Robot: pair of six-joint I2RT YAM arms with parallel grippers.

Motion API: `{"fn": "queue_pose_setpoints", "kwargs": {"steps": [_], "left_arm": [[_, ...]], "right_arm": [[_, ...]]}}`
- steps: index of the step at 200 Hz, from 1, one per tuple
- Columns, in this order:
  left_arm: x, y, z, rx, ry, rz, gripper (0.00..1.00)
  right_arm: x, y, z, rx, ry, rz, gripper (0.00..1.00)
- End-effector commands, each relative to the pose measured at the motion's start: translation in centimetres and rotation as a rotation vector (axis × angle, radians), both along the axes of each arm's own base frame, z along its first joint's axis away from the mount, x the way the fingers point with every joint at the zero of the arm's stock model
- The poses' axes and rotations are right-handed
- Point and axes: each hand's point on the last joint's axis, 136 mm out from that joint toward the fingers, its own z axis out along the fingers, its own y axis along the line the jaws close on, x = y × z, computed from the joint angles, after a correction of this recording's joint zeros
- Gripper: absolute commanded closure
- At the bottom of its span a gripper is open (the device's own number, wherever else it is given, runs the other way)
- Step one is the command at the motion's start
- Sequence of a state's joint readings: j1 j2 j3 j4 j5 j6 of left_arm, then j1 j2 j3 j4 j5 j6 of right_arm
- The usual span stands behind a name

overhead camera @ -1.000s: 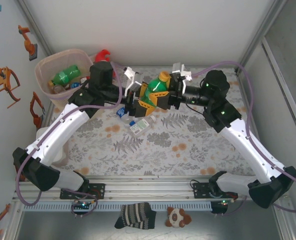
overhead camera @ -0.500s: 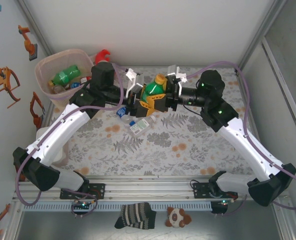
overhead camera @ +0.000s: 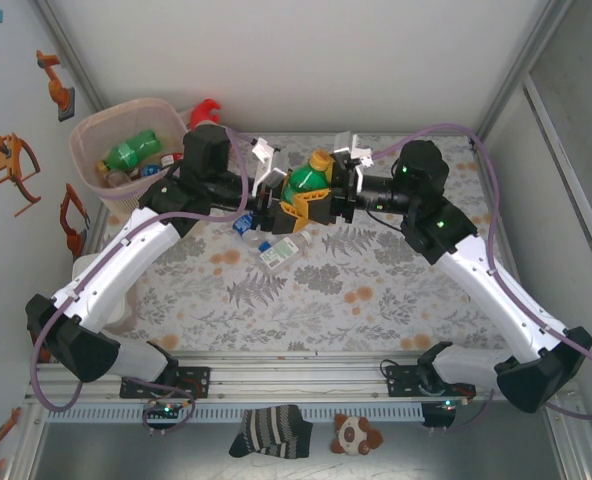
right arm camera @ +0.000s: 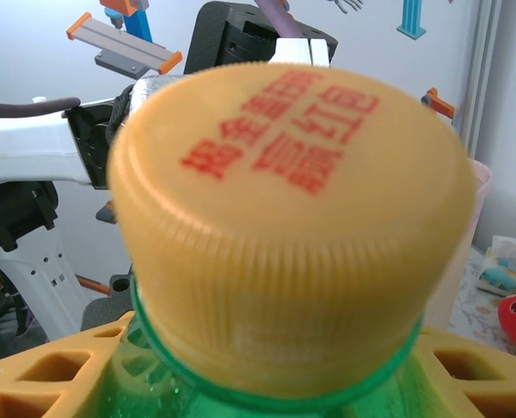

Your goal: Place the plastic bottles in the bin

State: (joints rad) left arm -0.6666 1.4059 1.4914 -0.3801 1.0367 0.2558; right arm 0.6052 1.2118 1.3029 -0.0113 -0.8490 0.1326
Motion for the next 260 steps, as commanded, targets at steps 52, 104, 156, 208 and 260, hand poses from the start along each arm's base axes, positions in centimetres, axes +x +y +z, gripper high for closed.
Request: {"fn": "queue_pose_setpoints", "kwargs": {"steps": [52,104,156,208,260], "left_arm": [[0.3,1.2,0.7,0.027,-0.111,0.102,0.53],[1.6,2.9,0.8,0.054,-0.132,0.251,0.53],[6.9,6.5,0.3,0.131,-0.124,0.604,0.53],[12.4,13.6,1.3,0.138,-0.094,1.006,0.54],[16.4,22.1,2.3,0.073,0.060,1.313,0.57]], "right_arm": [[0.5,-1.4,0.5,-0.002,-0.051,-0.129,0.26],[0.6,-2.6,0.2,-0.014,-0.091,-0.201,0.23],[0.6,-3.1,-0.4,-0.036,-0.102,-0.227,0.23],[0.6,-3.3,-0.8,-0.057,-0.111,-0.240,0.23],[0.7,-3.3,-1.2,-0.073,-0.108,-0.246,0.23]]}}
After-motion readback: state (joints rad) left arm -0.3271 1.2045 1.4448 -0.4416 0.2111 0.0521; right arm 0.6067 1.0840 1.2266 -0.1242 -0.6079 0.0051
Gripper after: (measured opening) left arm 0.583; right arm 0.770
